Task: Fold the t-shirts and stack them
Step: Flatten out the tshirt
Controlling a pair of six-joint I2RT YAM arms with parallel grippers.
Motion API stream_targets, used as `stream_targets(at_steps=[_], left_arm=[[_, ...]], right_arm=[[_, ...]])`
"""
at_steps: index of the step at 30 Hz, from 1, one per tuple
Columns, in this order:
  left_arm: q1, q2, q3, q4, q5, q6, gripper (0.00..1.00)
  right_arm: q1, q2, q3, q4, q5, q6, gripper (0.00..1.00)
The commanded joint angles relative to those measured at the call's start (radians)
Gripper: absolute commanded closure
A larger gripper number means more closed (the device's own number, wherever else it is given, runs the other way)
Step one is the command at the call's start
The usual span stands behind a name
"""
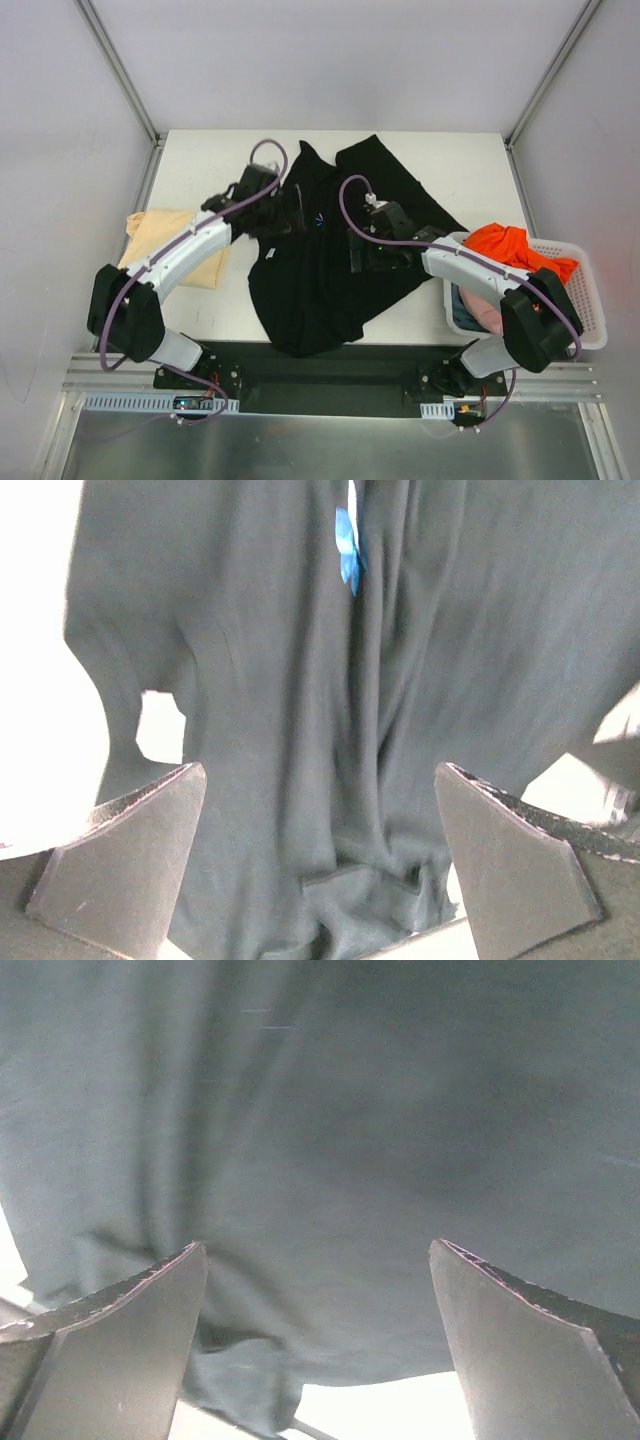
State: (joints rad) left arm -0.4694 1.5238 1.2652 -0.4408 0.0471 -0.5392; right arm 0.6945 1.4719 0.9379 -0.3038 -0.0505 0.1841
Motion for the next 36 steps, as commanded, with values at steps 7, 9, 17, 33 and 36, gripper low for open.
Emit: stream_targets(at_steps=[7, 9, 17, 33, 36], left_arm=[[-0.130, -0.056, -0.406, 0.188, 0.178, -0.114, 0.01], [-0.129, -0.009, -0.402, 0.188, 0.178, -0.110, 0.01], [-0.065, 0.162, -0.308, 0.142, 0.086, -0.070, 0.01], [0.156, 0.385, 0.203, -0.075, 0.040, 0.008, 0.01], [0.140, 0.241, 0.134, -0.075, 0.042, 0.005, 0.01]], right_arm=[[-0.119, -0.059, -0.100, -0.034, 0.044, 0.064, 0.03], [-0.130, -0.052, -0.116, -0.017, 0.044, 0.074, 0.03], [-0.171, 0.057, -0.054, -0.035, 0.175, 0.052, 0.03], [-0.296, 0.262, 0.343, -0.130, 0.117, -0.089, 0.03], [-0.265, 0.179, 0.306, -0.058, -0.148, -0.107, 0.03]])
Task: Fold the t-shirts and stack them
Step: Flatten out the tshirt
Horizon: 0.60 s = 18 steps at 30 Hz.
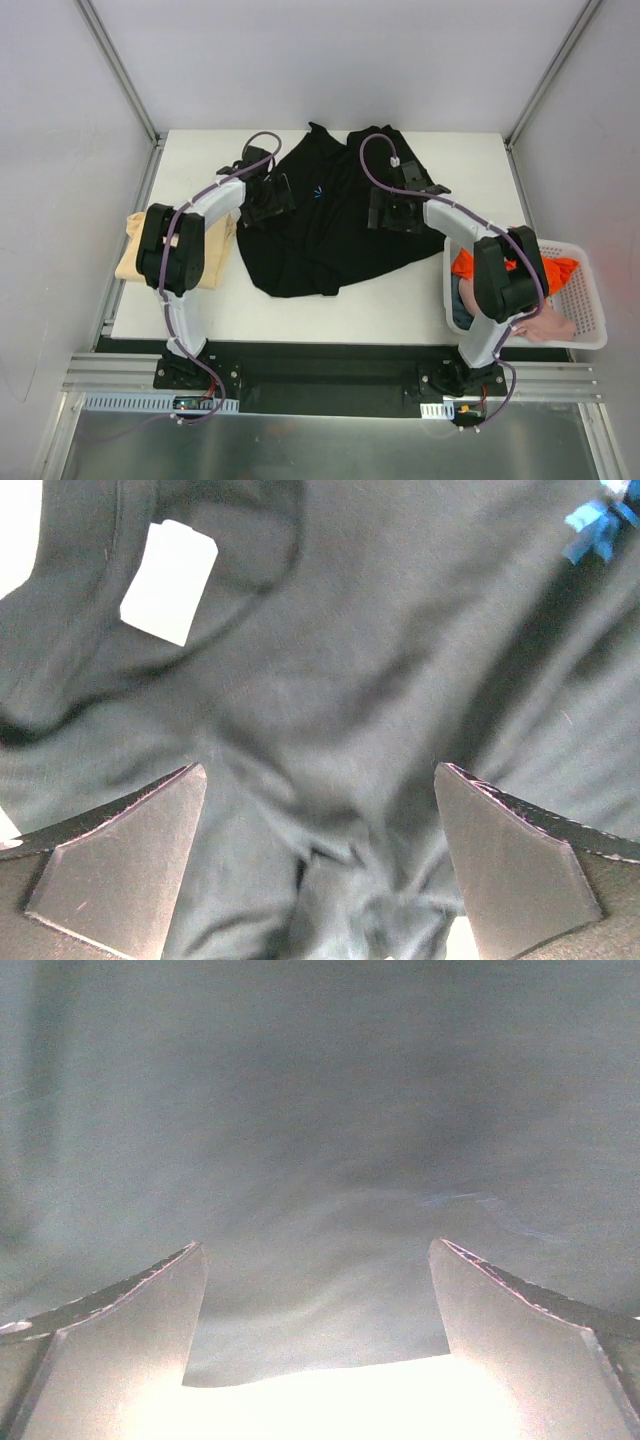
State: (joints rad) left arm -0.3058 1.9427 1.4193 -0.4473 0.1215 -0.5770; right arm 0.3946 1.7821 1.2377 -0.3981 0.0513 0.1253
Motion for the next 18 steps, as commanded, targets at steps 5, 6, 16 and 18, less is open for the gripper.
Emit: stream_targets(at_steps=[5, 6, 16, 18], left_arm=[[-0.052, -0.439, -0.291, -0.053, -0.117, -0.006, 0.01], [-0.052, -0.477, -0.339, -0.030, -0.149, -0.036, 0.01], [-0.038, -0.861, -0.667, -0.004, -0.212, -0.136, 0.01], [-0.036, -0.924, -0.697, -0.004, -0.255, -0.150, 0.01]], right_arm=[[0.157, -0.145, -0.046, 0.231, -0.663, -0.003, 0.02], [0.220, -0.133, -0.029, 0.238, -0.697, -0.006, 0.02], [0.385, 0.187, 0.230, 0.130, -0.645, -0.019, 0.24], [0.397, 0.224, 0.279, 0.101, -0.598, -0.024, 0.28]])
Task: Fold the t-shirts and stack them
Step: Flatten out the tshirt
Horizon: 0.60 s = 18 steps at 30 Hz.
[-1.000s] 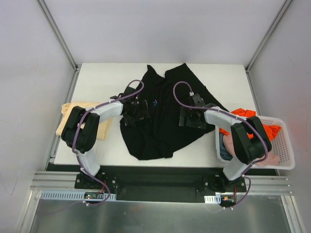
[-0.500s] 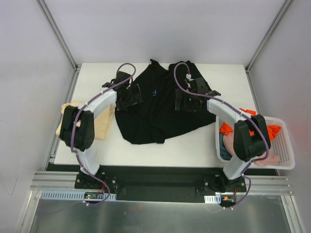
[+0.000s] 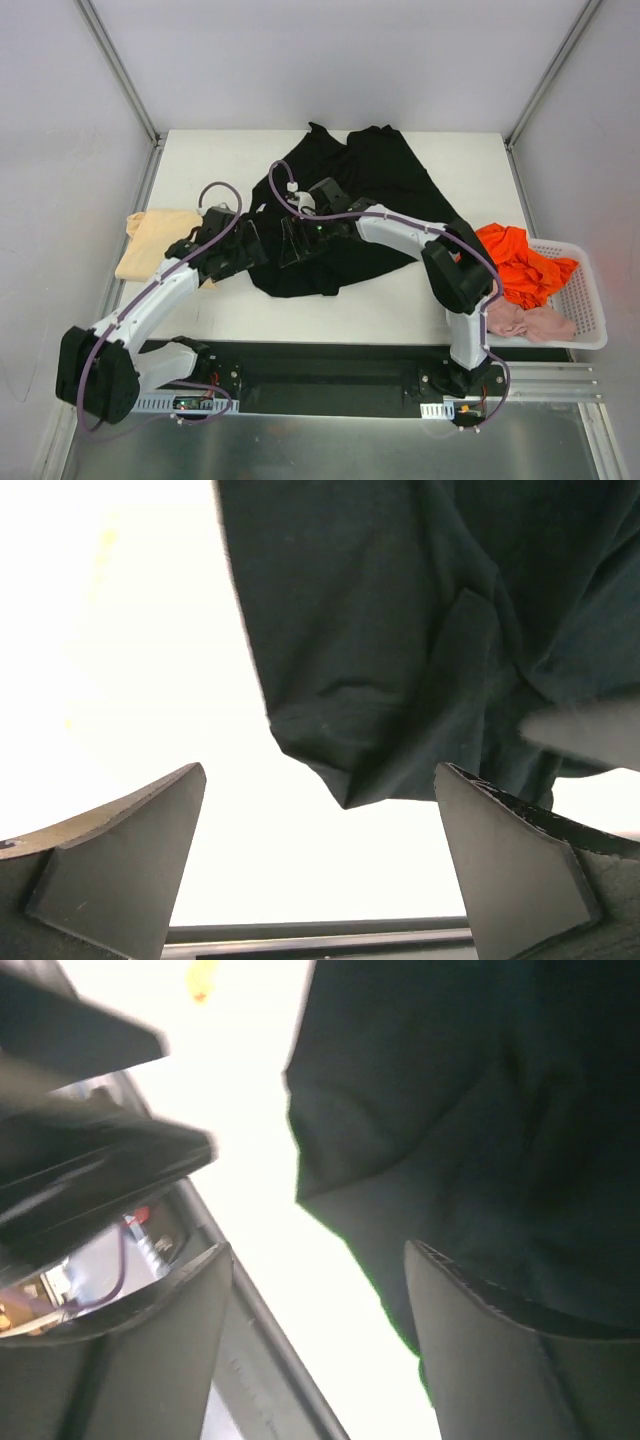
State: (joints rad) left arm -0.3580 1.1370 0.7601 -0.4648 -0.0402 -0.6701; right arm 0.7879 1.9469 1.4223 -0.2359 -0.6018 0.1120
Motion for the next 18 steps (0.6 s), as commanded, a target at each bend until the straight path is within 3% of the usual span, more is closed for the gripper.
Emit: stream_targets(at_steps=[1, 6, 10, 18], left_arm=[[0.017, -0.152, -0.053, 0.012, -0.101, -0.059, 0.01], [0.019, -0.217, -0.071, 0.012, -0.119, -0.056, 0.01], [0.019, -0.233, -0.068, 0.012, -0.132, -0.052, 0.01], [0.019, -0.250, -0.076, 0.011, -0.136, -0.049, 0.01]], right_arm=[[0.007, 0.088, 0.105, -0.075, 0.066, -0.009, 0.29], [0.024, 0.132, 0.138, -0.088, 0.082, -0.018, 0.41], [0.030, 0.150, 0.145, -0.086, 0.062, -0.015, 0.66], [0.050, 0.113, 0.119, -0.071, 0.056, -0.043, 0.96]])
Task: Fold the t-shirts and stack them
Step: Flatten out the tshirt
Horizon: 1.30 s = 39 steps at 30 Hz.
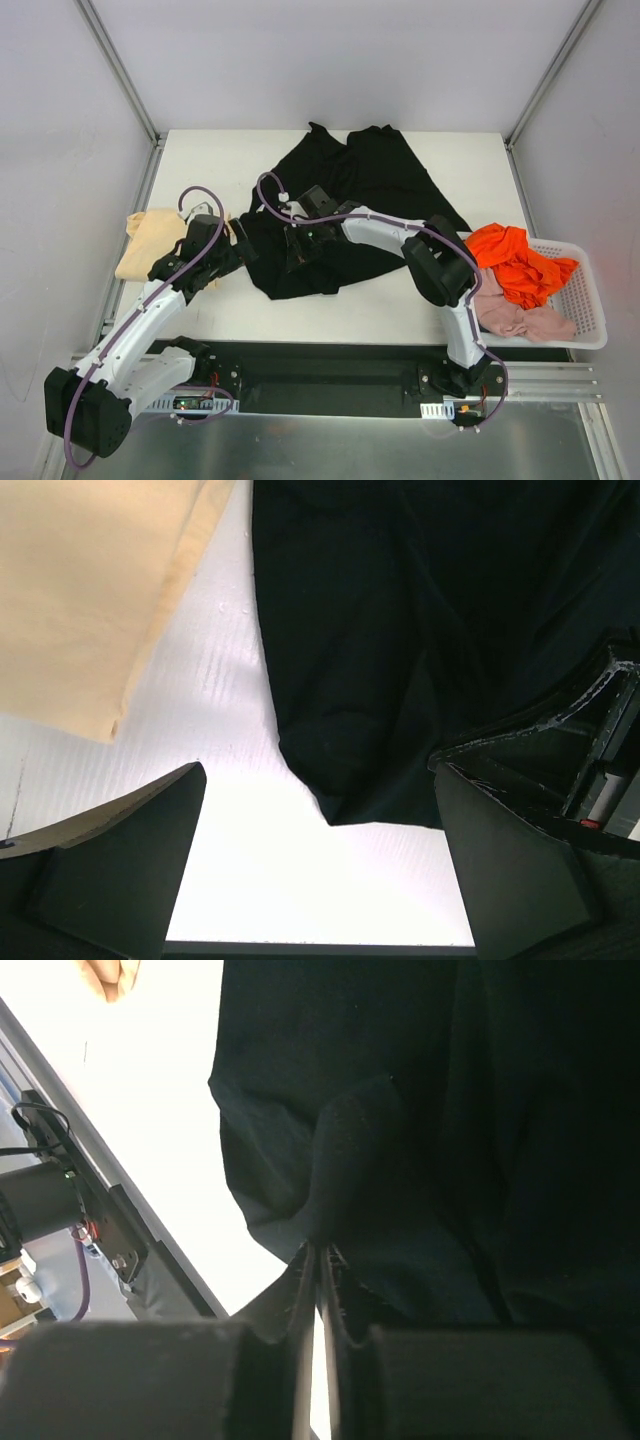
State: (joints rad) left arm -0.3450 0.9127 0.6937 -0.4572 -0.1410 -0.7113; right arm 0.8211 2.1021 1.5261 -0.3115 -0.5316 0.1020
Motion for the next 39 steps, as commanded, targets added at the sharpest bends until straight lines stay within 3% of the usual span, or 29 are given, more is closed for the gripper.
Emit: stream_targets(at_steps=[1, 8, 14, 21, 22, 24, 27, 29, 35, 39], left_arm=[[0.006, -0.031, -0.013, 0.003, -0.040, -0.010, 0.01], [0.006, -0.041, -0.017, 0.002, -0.048, -0.010, 0.00], [0.006, -0.038, -0.022, -0.003, -0.074, -0.016, 0.01], [0.006, -0.020, -0.011, -0.008, -0.059, -0.008, 0.01], [0.006, -0.018, -0.011, -0.008, -0.048, -0.008, 0.01], [0.006, -0.020, -0.011, -0.006, -0.034, -0.002, 0.01], [0.006, -0.017, -0.013, -0.006, -0.016, 0.003, 0.01], [0.006, -0.014, -0.014, -0.006, -0.012, -0.002, 0.01], [0.006, 0.037, 0.006, 0.023, 0.007, -0.017, 0.01], [0.008, 0.167, 0.042, 0.112, 0.070, -0.008, 0.01]], right_arm=[[0.019, -0.062, -0.001, 0.011, -0.015, -0.047, 0.98], [0.105, -0.189, -0.182, 0.068, 0.027, -0.136, 0.96], [0.219, -0.355, -0.366, 0.072, 0.218, -0.200, 0.85], [0.251, -0.473, -0.455, 0.072, 0.277, -0.189, 0.66], [0.253, -0.482, -0.448, 0.072, 0.285, -0.194, 0.57], [0.250, -0.517, -0.435, 0.072, 0.312, -0.202, 0.51], [0.251, -0.548, -0.420, 0.083, 0.416, -0.199, 0.30], [0.242, -0.551, -0.400, 0.089, 0.511, -0.193, 0.05], [0.129, -0.394, -0.270, 0.091, 0.420, -0.073, 0.03], [0.082, -0.315, -0.216, 0.115, 0.316, -0.062, 0.03]])
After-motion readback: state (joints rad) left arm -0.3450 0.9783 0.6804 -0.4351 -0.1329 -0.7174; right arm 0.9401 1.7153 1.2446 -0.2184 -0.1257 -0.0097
